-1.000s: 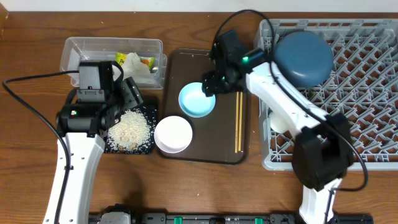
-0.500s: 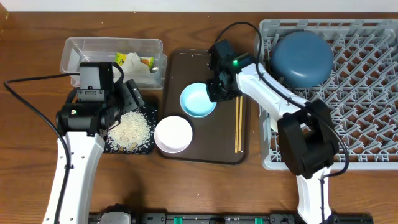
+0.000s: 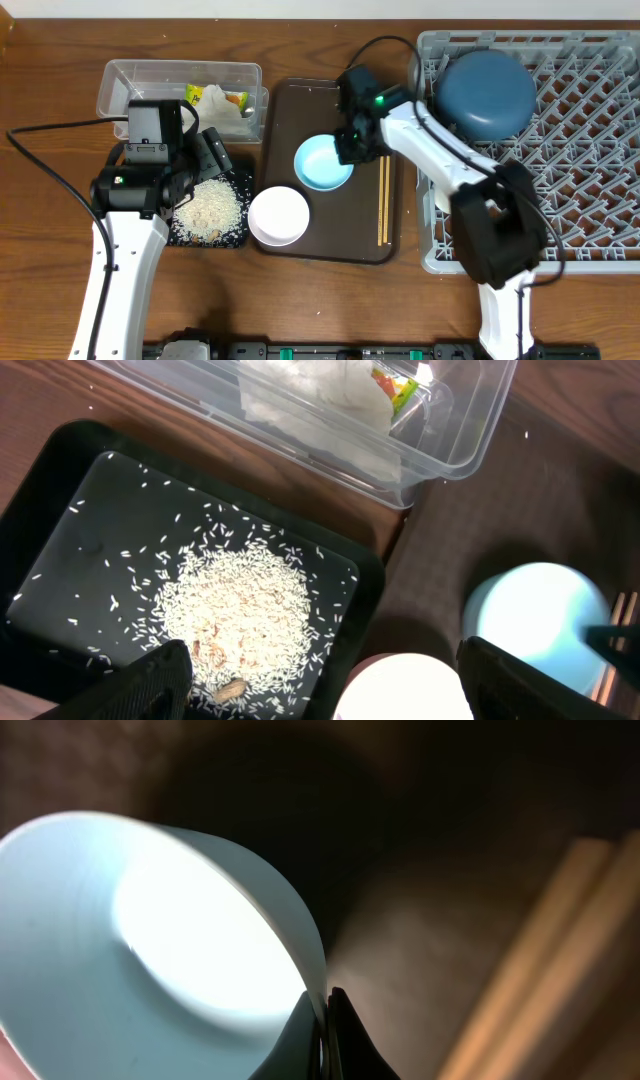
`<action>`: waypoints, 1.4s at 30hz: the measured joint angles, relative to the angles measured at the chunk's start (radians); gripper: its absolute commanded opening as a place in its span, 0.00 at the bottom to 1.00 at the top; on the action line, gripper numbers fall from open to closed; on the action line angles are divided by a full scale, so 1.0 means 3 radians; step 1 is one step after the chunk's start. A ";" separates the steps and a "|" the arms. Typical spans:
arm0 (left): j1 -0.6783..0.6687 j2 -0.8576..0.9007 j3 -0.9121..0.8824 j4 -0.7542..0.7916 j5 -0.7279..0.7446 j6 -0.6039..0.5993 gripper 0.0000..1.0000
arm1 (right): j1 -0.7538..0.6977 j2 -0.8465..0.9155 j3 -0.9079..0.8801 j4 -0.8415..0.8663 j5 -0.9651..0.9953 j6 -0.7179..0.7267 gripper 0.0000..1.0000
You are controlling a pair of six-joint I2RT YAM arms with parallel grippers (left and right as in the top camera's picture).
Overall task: Sort waste into correct bins and load items into the dishwasher rack
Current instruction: 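Lift the light-blue bowl with right gripper and place it in the rack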
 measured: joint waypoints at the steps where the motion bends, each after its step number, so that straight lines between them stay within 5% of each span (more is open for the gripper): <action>1: 0.0000 0.0000 0.0000 -0.0001 0.0000 0.0000 0.87 | -0.0037 -0.0135 -0.0003 -0.0069 0.0047 -0.0005 0.01; 11: 0.0000 0.0011 0.0000 0.0000 -0.0001 0.0001 0.87 | -0.0687 -0.2270 0.0071 -0.1091 0.1469 0.0225 0.01; 17: 0.0000 0.0011 0.0000 -0.0001 0.0000 0.0000 0.87 | -0.1020 -0.2747 0.0074 -0.2037 0.2642 0.0579 0.02; 23: 0.0000 0.0011 0.0000 0.0000 0.0000 0.0001 0.87 | -0.1177 -0.2594 0.0061 -0.2619 0.3379 0.0743 0.01; 42: 0.0000 0.0011 0.0000 0.0000 -0.0001 0.0000 0.88 | -0.1176 -0.0876 0.0057 -0.2515 0.4653 0.0755 0.01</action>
